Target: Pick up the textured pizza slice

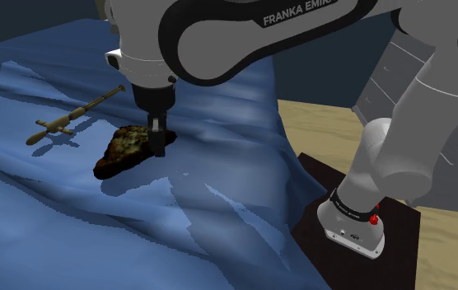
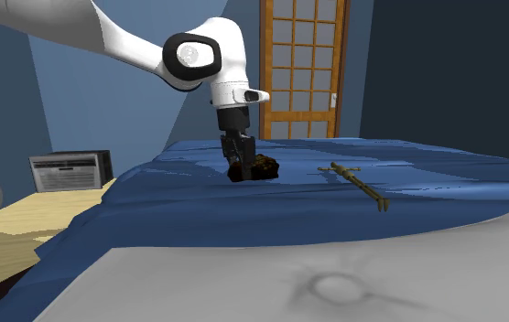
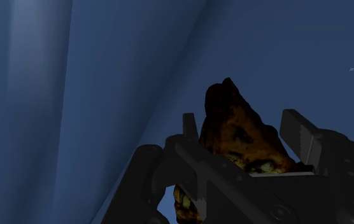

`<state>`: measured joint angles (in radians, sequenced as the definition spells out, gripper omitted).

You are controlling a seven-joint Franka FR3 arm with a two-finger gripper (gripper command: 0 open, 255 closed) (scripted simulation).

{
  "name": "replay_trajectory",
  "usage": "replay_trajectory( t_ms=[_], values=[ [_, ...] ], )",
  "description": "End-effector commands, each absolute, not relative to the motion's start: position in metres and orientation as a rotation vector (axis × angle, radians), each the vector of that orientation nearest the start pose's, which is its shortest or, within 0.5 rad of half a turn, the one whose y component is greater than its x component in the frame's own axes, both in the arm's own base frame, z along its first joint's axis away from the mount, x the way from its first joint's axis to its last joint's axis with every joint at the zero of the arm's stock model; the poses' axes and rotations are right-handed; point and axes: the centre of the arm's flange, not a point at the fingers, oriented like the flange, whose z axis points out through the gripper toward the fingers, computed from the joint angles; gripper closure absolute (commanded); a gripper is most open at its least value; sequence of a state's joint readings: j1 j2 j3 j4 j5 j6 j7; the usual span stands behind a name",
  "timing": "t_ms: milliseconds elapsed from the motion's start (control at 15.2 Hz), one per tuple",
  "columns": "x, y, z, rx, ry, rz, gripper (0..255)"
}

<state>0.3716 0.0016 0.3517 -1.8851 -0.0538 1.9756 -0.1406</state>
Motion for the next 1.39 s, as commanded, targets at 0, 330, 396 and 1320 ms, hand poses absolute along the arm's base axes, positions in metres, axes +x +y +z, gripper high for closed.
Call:
replay_trajectory(
  t_ms=[0, 330, 396, 1320],
  values=[
    [0.43, 0.375, 0.509, -2.857, -1.35, -0.157, 255],
    [0.43, 0.375, 0.508, -2.857, -1.35, -0.157, 255],
    [0.43, 0.375, 0.508, -2.857, -1.35, -0.157, 255],
    [0.43, 0.375, 0.577, -2.857, -1.35, -0.157, 255]
  ],
)
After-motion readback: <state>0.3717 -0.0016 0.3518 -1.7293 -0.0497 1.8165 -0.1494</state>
